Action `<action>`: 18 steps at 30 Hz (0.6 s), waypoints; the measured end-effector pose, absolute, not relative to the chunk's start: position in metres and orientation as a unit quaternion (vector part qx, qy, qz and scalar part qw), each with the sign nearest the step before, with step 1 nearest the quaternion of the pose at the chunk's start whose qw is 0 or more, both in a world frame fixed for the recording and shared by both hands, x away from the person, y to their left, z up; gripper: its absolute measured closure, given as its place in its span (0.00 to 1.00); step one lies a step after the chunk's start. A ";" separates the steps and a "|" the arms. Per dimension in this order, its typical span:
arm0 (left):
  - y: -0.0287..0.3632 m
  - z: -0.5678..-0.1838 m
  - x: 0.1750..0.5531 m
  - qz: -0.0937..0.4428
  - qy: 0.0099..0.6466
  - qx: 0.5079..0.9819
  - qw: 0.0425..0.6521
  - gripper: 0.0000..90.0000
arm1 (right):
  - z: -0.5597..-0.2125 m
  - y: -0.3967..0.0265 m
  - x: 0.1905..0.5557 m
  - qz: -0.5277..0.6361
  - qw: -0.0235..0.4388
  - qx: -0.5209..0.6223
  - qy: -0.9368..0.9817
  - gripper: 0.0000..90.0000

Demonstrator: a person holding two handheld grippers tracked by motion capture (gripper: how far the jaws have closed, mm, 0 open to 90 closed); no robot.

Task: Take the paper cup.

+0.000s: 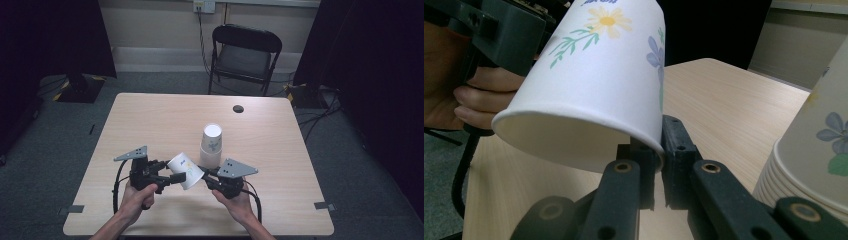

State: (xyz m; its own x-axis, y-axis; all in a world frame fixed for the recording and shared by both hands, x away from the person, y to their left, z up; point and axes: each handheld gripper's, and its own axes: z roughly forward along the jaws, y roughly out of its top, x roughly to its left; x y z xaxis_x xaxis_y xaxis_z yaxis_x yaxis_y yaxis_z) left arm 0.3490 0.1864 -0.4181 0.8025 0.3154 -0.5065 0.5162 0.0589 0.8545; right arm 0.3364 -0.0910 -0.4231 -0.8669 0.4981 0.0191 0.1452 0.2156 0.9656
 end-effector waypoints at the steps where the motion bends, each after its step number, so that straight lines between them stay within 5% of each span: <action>1: 0.187 -0.418 0.349 -0.075 0.304 0.682 0.661 0.22 | -0.423 -0.092 0.337 0.591 0.150 0.211 0.764 0.95; 18: 0.202 -0.411 0.339 -0.007 0.297 0.709 0.640 0.24 | -0.420 -0.100 0.337 0.573 0.156 0.244 0.767 0.96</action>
